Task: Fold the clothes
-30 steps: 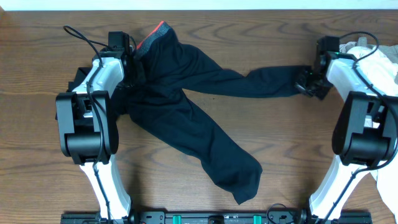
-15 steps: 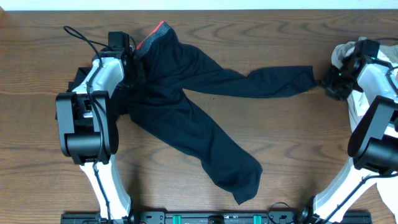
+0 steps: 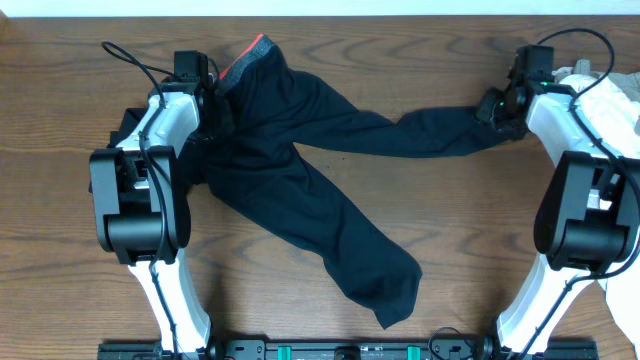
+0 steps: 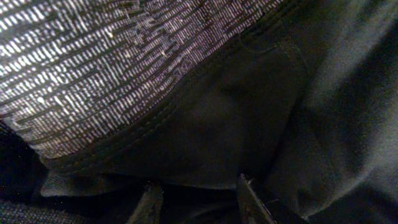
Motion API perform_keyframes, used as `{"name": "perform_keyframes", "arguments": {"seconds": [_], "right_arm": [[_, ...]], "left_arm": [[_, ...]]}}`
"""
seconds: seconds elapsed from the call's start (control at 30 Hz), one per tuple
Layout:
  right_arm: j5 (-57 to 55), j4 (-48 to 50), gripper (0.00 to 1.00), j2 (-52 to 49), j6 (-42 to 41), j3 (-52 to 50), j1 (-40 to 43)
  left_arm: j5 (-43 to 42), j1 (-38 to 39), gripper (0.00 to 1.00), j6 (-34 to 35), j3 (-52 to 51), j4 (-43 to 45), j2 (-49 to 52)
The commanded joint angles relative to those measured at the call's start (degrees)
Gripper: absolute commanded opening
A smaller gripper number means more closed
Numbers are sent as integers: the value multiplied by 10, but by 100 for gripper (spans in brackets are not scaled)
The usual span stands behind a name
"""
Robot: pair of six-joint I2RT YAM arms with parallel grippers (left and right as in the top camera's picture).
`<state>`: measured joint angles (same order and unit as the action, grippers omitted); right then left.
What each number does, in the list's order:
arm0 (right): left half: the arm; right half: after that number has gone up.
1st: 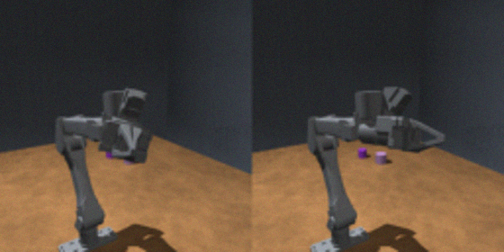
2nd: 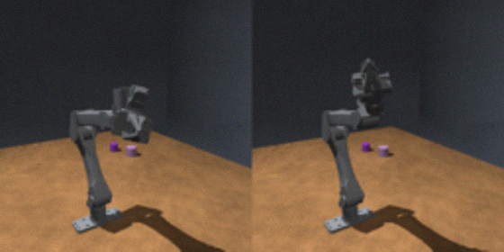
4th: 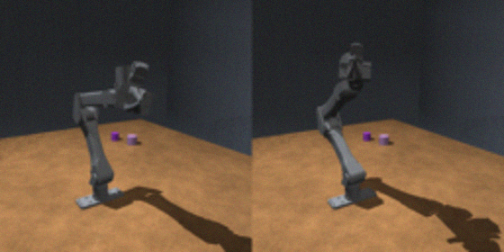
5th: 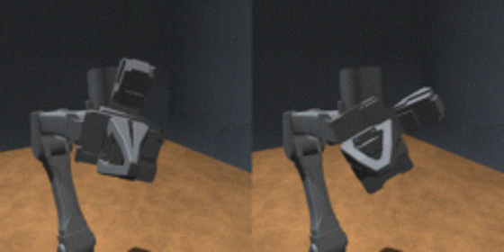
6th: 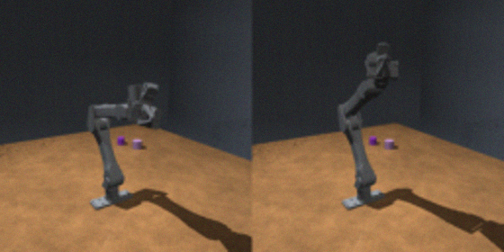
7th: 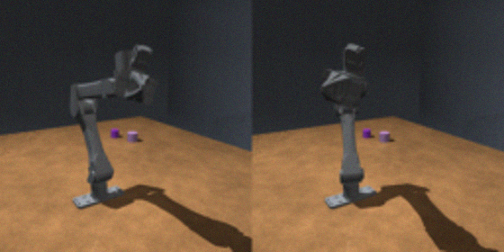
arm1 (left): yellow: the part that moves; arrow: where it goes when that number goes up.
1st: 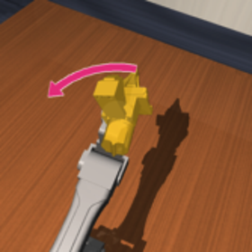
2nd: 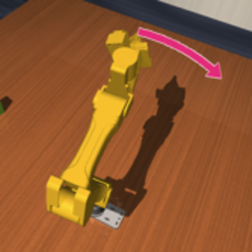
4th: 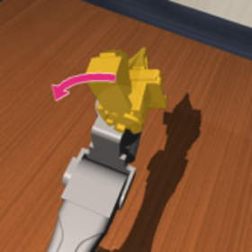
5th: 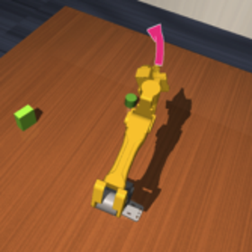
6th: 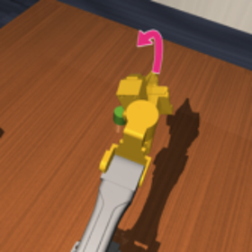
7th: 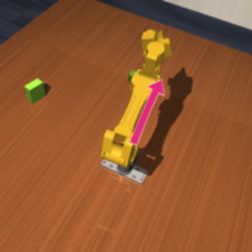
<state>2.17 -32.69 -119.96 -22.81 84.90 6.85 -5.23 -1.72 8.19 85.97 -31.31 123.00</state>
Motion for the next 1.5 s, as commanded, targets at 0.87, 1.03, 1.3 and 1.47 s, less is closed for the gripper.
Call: {"name": "perform_keyframes", "arguments": {"seconds": [0.87, 1.03, 1.3, 1.47], "right_arm": [[66, -199, 1, 52, 156, 5, 127], [140, -164, 11, 48, 143, -3, 116], [121, -87, 4, -4, 74, -3, 39], [11, -88, 1, -36, 29, -3, 22]], "left_arm": [[-23, 5, 42, 11, -20, -23, 23], [-23, 5, 42, 12, -20, -19, 23], [-53, 5, 42, 12, -20, -19, 23], [-62, 5, 42, 12, -20, -25, 23]]}}
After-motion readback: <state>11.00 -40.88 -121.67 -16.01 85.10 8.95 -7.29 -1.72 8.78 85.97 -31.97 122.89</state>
